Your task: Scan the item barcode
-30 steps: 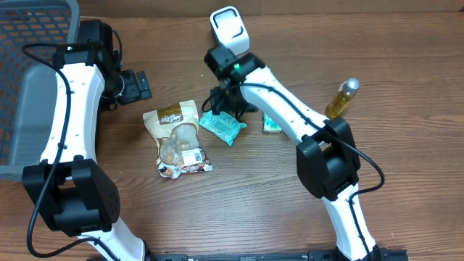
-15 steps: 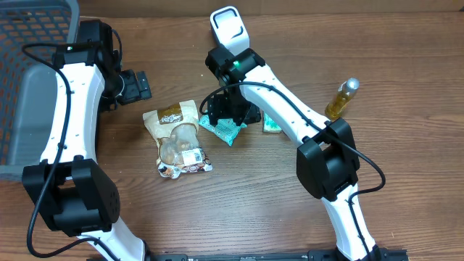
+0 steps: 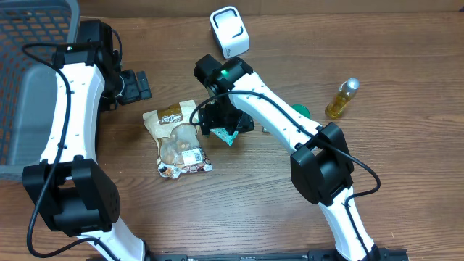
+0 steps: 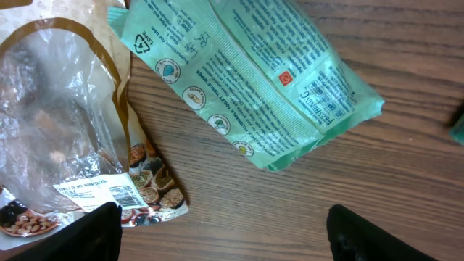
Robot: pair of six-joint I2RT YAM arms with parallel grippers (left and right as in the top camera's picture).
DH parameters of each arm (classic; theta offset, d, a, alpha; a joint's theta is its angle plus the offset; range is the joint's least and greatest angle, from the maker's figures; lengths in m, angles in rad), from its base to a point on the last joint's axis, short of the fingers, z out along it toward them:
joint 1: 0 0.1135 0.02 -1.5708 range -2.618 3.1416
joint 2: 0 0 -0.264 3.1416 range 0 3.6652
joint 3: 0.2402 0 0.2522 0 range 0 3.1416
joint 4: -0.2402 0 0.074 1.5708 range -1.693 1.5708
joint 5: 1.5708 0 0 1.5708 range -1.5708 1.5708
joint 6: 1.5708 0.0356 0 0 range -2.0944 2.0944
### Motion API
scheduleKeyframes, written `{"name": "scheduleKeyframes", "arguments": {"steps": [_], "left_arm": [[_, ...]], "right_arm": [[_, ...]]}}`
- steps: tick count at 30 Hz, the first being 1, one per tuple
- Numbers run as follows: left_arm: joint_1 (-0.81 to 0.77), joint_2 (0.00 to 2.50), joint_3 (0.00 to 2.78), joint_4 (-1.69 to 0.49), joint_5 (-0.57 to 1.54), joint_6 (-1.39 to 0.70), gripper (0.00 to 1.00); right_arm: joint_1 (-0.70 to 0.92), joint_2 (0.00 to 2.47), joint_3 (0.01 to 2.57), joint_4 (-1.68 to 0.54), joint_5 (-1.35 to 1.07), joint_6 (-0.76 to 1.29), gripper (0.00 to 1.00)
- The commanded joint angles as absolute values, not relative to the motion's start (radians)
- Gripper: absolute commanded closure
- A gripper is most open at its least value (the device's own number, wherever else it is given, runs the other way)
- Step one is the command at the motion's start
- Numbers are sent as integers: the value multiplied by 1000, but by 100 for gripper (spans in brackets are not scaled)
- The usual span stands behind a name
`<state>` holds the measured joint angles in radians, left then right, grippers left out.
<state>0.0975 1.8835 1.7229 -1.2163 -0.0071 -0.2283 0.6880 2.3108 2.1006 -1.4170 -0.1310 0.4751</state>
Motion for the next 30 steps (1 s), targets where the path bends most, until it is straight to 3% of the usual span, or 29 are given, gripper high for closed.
{"name": "scheduleKeyframes", "arguments": {"steps": [1, 4, 9, 22, 30], "left_arm": [[91, 1877, 1721, -1217, 0, -213, 1], [91, 1877, 1721, -1217, 0, -213, 1], [91, 1877, 1721, -1217, 0, -213, 1], [91, 1877, 1721, -1217, 0, -213, 1], [91, 1877, 1721, -1217, 0, -213, 0]], "right_arm": [[688, 2306, 2094, -1424, -133, 494, 20], [688, 2306, 2093, -1431, -132, 493, 28], [688, 2306, 2081, -1431, -114, 494, 34], [687, 2306, 1872, -1312, -113, 493, 34], [659, 2306, 1977, -1372, -99, 485, 30]]}}
